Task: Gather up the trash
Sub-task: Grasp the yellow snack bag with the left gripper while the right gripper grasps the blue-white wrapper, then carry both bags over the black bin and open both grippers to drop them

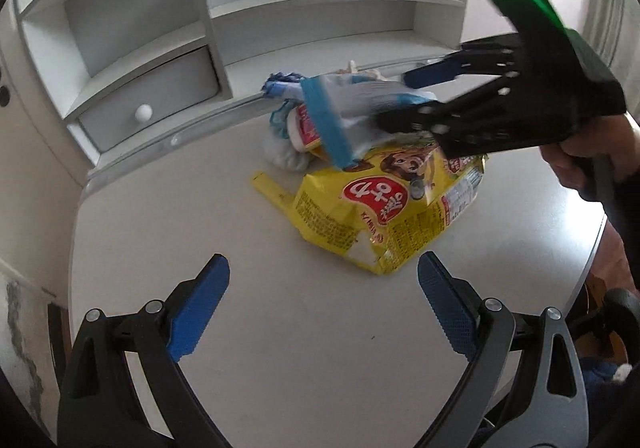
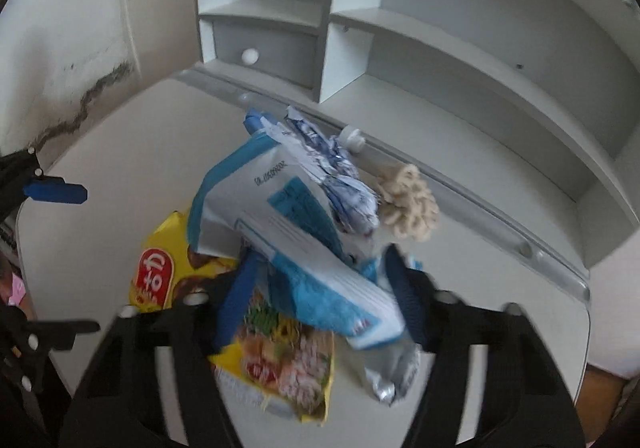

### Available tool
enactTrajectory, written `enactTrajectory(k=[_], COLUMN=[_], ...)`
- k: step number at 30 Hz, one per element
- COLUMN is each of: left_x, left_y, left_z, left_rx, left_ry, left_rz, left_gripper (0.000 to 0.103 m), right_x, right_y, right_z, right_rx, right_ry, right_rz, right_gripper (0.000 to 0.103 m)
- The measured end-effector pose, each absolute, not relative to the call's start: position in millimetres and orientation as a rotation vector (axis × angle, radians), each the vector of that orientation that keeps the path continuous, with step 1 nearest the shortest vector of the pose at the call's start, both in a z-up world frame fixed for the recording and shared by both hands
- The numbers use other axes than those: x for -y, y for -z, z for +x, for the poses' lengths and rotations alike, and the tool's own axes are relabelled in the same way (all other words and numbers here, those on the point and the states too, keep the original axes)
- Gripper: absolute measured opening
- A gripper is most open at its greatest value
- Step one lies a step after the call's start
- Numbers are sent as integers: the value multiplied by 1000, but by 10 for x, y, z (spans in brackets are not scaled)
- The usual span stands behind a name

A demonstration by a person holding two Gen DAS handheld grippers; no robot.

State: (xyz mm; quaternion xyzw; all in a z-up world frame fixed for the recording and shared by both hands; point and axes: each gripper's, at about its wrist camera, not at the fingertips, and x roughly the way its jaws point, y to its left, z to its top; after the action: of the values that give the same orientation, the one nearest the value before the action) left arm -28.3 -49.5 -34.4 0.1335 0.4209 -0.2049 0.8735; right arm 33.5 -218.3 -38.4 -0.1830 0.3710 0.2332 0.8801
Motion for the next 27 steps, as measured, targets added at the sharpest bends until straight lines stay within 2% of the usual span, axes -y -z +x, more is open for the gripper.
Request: enactTrajectory(k=[2, 8, 16, 24, 26, 27], left_x=[556, 913, 1379, 1568, 1584, 1584], left_y=[330, 306, 437, 690, 727, 732], left_z=[-222, -68, 50, 94, 99, 100], left_rx=[-872, -833, -836, -889, -890, -892], left_ry=[449, 520, 693, 701, 694, 694], left_rz=[300, 422, 628, 728, 744, 741], left_gripper=[92, 92, 92, 92, 90, 83], right_x=[2158, 2521, 3153, 3685, 3776, 3823], right_y=[312, -39, -111, 135, 174, 197], right_z=[338, 178, -97, -522, -622, -682], right_rx=[-742, -670, -719, -766, -768, -769], right_ry=[-501, -476, -417, -307, -287, -277], right_rz=[-362, -180, 39, 165, 184, 193], right_gripper=[41, 33, 31, 31, 31, 31])
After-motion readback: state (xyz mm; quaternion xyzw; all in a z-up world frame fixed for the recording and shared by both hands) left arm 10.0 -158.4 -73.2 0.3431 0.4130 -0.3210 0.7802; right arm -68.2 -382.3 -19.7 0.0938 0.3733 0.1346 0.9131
